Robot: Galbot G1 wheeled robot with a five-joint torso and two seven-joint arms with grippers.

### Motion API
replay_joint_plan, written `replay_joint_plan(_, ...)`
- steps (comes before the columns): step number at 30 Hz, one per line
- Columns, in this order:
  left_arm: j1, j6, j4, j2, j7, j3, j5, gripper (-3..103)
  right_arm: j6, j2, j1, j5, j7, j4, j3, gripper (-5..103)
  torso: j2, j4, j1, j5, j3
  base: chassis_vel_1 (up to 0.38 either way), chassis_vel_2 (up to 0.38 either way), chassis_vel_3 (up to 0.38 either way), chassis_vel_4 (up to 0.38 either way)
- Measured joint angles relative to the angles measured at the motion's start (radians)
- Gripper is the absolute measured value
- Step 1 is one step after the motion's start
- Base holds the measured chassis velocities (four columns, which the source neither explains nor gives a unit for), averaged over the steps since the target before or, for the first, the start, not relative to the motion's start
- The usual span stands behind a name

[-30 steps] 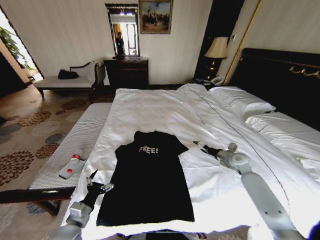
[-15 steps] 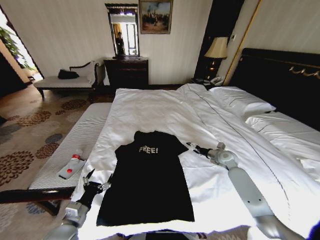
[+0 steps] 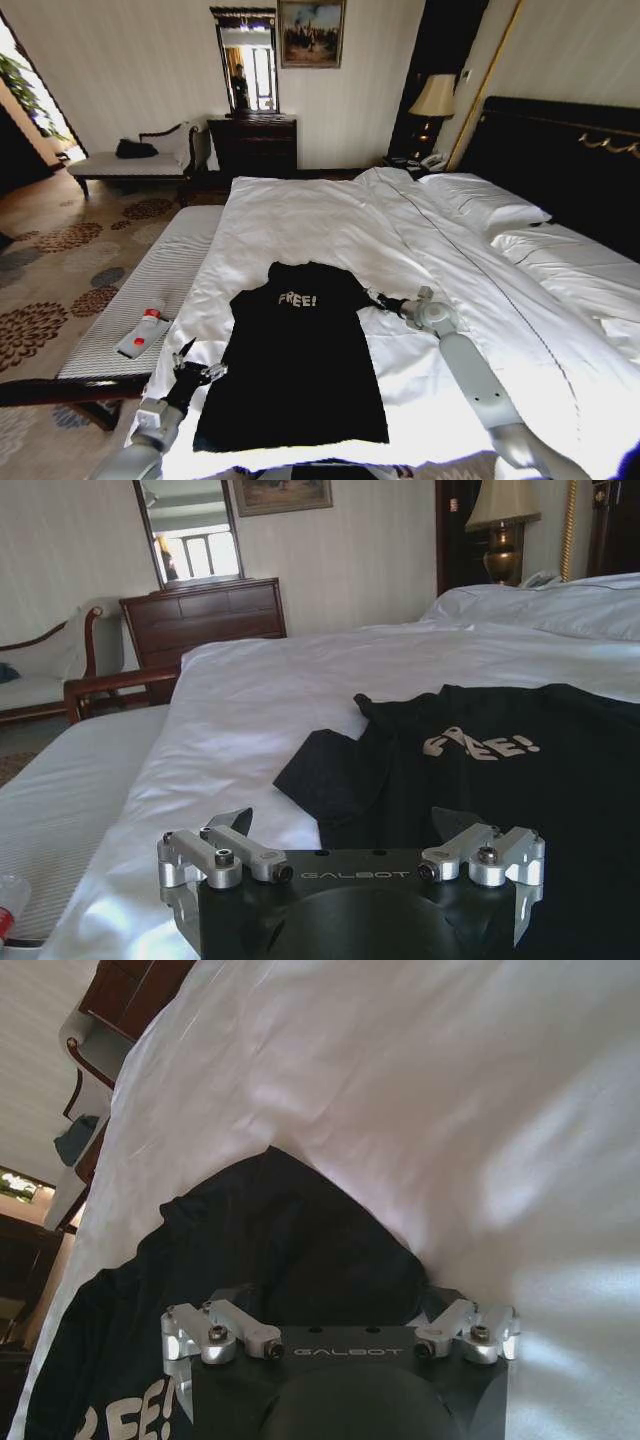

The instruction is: Fold the clothes on the bed.

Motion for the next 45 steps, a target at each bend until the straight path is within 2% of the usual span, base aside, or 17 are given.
replay_joint_plan(1,-0.002,0.0,0.0,0.002,0.0,0.003,0.0,100,0.0,0.001,0.0,-0.001,0.0,-0.001,0.0,92,0.0,0.0,0.0,0.0001,0.0,0.0,0.0,0.0,0.0)
replay_joint_plan(3,-0.013,0.002,0.002,0.011,0.0,0.015,-0.003,100,0.0,0.002,-0.001,-0.006,0.0,-0.003,0.002,82,0.0,-0.0001,0.0,0.0001,0.0,0.0,0.0,0.0,0.0)
replay_joint_plan(5,-0.016,0.002,0.003,0.012,-0.001,0.017,-0.004,100,0.0,0.002,-0.002,-0.008,0.0,-0.004,0.003,82,0.0,-0.0001,0.0,0.0,0.0,0.0,0.0,0.0,0.0)
replay_joint_plan(6,-0.02,0.003,0.005,0.014,-0.001,0.019,-0.005,100,0.0,0.002,-0.004,-0.011,0.0,-0.006,0.004,76,0.0,-0.0001,0.0,0.0,0.0,0.0,0.0,0.0,0.0)
replay_joint_plan(7,-0.02,0.003,0.005,0.014,-0.001,0.019,-0.005,100,0.0,0.002,-0.004,-0.011,0.0,-0.006,0.004,76,0.0,-0.0001,0.0,0.0,0.0,0.0,0.0,0.0,0.0)
replay_joint_plan(9,-0.022,0.003,0.009,0.014,-0.001,0.021,-0.005,100,0.002,0.0,-0.007,-0.017,-0.003,-0.012,0.008,65,0.0,-0.0001,0.0,0.0001,0.0,0.0,0.0,0.0,0.0)
replay_joint_plan(10,-0.023,0.003,0.01,0.015,-0.001,0.022,-0.004,100,0.004,-0.002,-0.006,-0.024,-0.009,-0.019,0.01,48,0.0,-0.0001,0.0,0.0002,0.0,0.0,0.0,0.0,0.0)
replay_joint_plan(11,-0.024,0.003,0.01,0.015,-0.001,0.022,-0.004,100,0.006,-0.003,-0.005,-0.028,-0.012,-0.021,0.01,43,0.0,0.0,0.0,0.0002,0.0,0.0,0.0,0.0,0.0)
replay_joint_plan(14,-0.025,0.003,0.01,0.015,-0.002,0.022,-0.004,100,0.008,-0.003,-0.004,-0.033,-0.015,-0.023,0.01,37,0.0,0.0,0.0,0.0002,0.0,0.0,0.0,0.0,0.0)
replay_joint_plan(17,-0.025,0.003,0.01,0.013,-0.002,0.022,-0.004,100,0.016,-0.004,-0.004,-0.044,-0.018,-0.023,0.009,21,0.0,0.0,0.0,0.0002,0.0,0.0,0.0,0.0,0.0)
replay_joint_plan(18,-0.025,0.003,0.01,0.013,-0.002,0.022,-0.004,100,0.016,-0.004,-0.004,-0.044,-0.018,-0.023,0.009,21,0.0,0.0,0.0,0.0002,0.0,0.0,0.0,0.0,0.0)
replay_joint_plan(20,-0.025,0.003,0.01,0.011,-0.002,0.021,-0.003,100,0.018,-0.005,-0.004,-0.048,-0.019,-0.023,0.008,11,0.0,0.0,0.0,0.0002,0.0,0.0,0.0,0.0,0.0)
replay_joint_plan(22,-0.025,0.002,0.01,0.01,-0.002,0.021,-0.003,100,0.019,-0.005,-0.004,-0.05,-0.019,-0.023,0.007,11,0.0,0.0,0.0,0.0002,0.0,0.0,0.0,0.0,0.0)
replay_joint_plan(24,-0.025,0.001,0.01,0.008,-0.002,0.02,-0.002,100,0.021,-0.007,-0.005,-0.053,-0.02,-0.023,0.007,2,0.0,0.0,0.0,0.0002,0.0,0.0,0.0,0.0,0.0)
replay_joint_plan(36,-0.03,-0.003,0.015,0.002,-0.002,0.02,0.0,100,0.036,-0.021,-0.011,-0.07,-0.024,-0.014,0.006,0,0.0,0.0,0.0,0.0002,0.0,0.0,0.0,0.0,0.0)
replay_joint_plan(45,-0.049,-0.004,0.02,-0.002,-0.001,0.029,-0.003,100,0.068,-0.093,0.022,-0.117,-0.056,-0.002,0.009,0,0.0,-0.0003,0.0,0.0003,0.0,0.0,0.0,0.0,0.0)
